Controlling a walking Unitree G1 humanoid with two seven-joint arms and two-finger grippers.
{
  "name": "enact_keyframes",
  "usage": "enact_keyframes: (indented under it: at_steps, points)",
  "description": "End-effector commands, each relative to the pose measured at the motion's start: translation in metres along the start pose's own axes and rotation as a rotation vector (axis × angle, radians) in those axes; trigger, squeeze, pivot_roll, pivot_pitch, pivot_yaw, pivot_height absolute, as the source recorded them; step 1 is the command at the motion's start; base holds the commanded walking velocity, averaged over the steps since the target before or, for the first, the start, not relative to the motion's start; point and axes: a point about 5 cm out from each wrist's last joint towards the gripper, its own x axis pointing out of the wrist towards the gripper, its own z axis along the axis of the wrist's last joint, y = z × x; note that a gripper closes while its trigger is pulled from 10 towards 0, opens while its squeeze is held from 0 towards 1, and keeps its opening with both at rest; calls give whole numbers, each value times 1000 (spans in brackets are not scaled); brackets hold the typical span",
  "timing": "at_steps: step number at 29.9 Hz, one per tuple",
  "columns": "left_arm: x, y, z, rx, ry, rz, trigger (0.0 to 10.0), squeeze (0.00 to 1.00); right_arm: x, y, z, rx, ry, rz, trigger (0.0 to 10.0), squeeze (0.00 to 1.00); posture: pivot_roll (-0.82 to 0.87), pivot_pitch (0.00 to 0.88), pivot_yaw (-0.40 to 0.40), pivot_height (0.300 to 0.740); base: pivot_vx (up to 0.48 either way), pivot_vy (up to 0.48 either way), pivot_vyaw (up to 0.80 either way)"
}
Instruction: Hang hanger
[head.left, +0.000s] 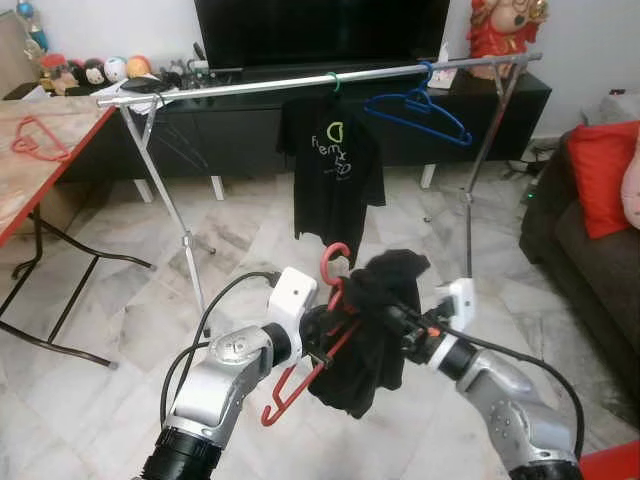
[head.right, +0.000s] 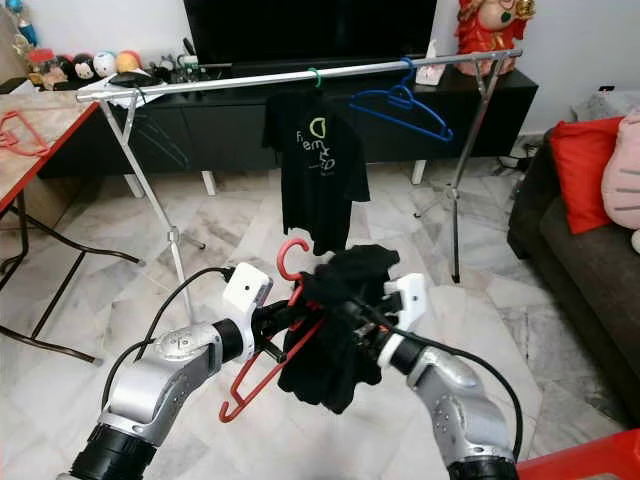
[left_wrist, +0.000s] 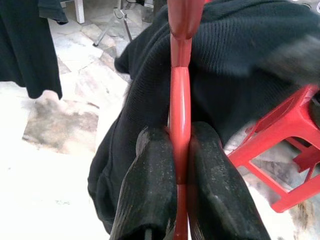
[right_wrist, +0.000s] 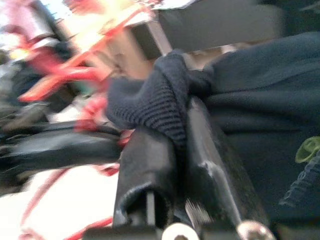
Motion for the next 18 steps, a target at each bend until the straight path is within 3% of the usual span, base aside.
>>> enact_keyframes:
  at_steps: [1,6,14,18]
  points:
    - [-2,0,8,13,-27,3,10000,0,-4,-16,14,-20,-55,-106,10000,0,-10,0,40,740,0,0,0]
    - [-2,0,7,12,-23,2,10000,0,-6,-19,20,22,-97,-106,10000,0,-10,0,40,740,0,0,0]
    - [-2,-1,7,11,-19,-13,10000,0,-4,-5,13,24,-90,34,10000,0,-11,0,44,740,0,0,0]
    - [-1,-5,6,13,-10,-38,10000,0,-2,9,15,37,-93,164,10000,0,-12,0,44,740,0,0,0]
